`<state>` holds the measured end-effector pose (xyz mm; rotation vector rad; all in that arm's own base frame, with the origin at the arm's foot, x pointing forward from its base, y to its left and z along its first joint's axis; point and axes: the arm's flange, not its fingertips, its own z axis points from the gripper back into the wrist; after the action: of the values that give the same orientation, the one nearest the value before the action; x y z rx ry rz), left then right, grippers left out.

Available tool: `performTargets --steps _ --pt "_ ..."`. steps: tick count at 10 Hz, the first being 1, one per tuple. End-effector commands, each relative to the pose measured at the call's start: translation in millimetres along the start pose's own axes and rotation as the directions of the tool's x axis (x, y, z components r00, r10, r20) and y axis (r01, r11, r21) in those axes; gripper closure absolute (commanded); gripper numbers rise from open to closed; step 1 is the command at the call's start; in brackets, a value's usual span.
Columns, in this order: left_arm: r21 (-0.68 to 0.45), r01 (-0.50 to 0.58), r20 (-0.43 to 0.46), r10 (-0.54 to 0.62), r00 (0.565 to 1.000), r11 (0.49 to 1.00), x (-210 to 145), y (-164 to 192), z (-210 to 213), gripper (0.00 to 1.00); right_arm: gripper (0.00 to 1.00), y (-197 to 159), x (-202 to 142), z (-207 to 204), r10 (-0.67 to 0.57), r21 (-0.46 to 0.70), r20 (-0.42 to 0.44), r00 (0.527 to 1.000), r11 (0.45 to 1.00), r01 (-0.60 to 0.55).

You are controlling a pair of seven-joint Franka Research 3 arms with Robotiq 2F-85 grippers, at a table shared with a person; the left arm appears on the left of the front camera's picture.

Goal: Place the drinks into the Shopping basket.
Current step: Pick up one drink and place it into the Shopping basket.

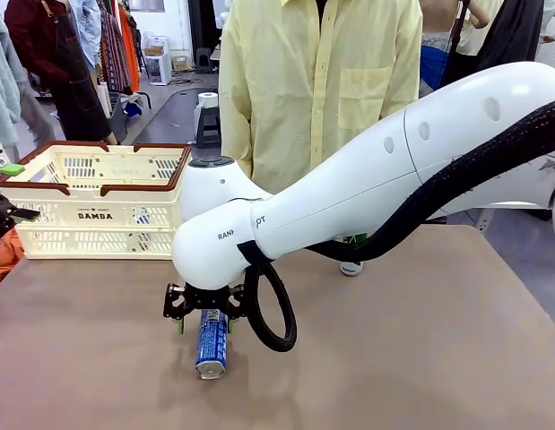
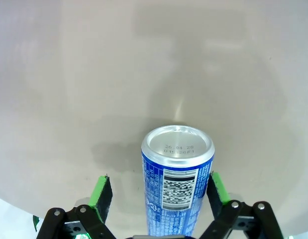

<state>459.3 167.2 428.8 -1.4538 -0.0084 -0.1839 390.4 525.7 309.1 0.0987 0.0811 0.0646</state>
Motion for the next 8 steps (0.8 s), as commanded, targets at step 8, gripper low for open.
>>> performTargets --steps 8 --pt "-0.010 0.008 0.004 -0.008 1.000 1.000 -2.2 -2.7 0.1 0.00 0.00 -144.9 -75.2 211.9 0.250 0.042 -0.050 0.967 0.968 -0.248"
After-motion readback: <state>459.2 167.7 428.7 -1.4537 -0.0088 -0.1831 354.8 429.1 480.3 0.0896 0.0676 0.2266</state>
